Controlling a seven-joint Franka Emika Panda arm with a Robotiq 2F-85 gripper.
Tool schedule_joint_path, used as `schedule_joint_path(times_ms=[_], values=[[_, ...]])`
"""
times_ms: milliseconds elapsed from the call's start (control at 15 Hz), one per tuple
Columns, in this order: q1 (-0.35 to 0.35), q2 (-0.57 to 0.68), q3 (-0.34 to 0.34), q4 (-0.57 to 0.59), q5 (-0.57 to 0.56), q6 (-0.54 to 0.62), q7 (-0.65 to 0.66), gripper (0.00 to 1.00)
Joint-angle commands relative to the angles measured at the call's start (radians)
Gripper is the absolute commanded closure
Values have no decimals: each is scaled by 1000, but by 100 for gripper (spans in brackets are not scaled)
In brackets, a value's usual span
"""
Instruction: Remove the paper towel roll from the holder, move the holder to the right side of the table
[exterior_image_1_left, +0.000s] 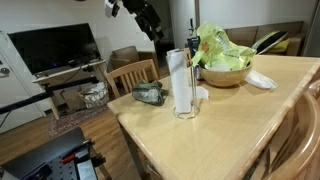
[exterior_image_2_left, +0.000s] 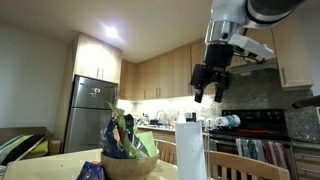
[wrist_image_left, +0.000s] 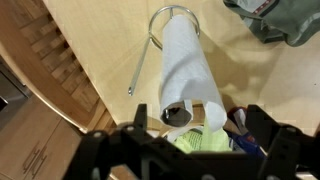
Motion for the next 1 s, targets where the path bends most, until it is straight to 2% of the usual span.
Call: schedule_joint_path(times_ms=[0, 333, 933], values=[[8, 9, -11, 9, -31, -1, 24, 0], [10, 27, -13, 26, -64, 1, 56, 0], [12, 158, -44, 54, -246, 56, 220, 0]])
